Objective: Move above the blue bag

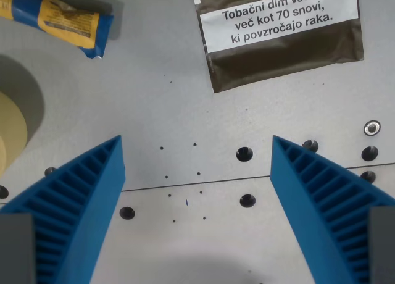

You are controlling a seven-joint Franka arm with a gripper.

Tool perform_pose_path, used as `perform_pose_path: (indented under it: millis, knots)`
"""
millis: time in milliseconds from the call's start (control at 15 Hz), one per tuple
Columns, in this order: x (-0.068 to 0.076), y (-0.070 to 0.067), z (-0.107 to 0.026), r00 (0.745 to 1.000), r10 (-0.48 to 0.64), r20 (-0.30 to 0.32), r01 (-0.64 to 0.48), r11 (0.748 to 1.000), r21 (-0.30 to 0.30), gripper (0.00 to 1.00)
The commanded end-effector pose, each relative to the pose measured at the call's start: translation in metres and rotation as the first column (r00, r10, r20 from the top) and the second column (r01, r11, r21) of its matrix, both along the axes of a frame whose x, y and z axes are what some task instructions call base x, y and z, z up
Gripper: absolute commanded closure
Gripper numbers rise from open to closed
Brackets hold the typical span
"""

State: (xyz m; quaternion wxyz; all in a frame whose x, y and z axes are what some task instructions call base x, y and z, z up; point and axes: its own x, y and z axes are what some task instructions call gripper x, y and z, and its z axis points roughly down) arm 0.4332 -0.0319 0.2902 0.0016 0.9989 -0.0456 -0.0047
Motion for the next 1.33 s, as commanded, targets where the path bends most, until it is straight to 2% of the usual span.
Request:
perform_pose_path:
  millis: [67,467,867,1067,1333]
  knots:
    - [0.000,0.000,0.002,1.000,-0.001,0.005,0.001,1.000,0.000,0.00]
    - [0.001,0.001,0.001,1.000,0.026,0.006,-0.026,1.000,0.001,0.00]
    - [0.004,0.007,-0.004,0.990,0.142,0.015,-0.142,0.990,0.005,0.00]
    - [0.007,0.013,-0.010,0.974,0.227,0.021,-0.227,0.974,0.009,0.00]
    - [0.012,0.024,-0.018,0.936,0.352,0.026,-0.353,0.936,0.017,0.00]
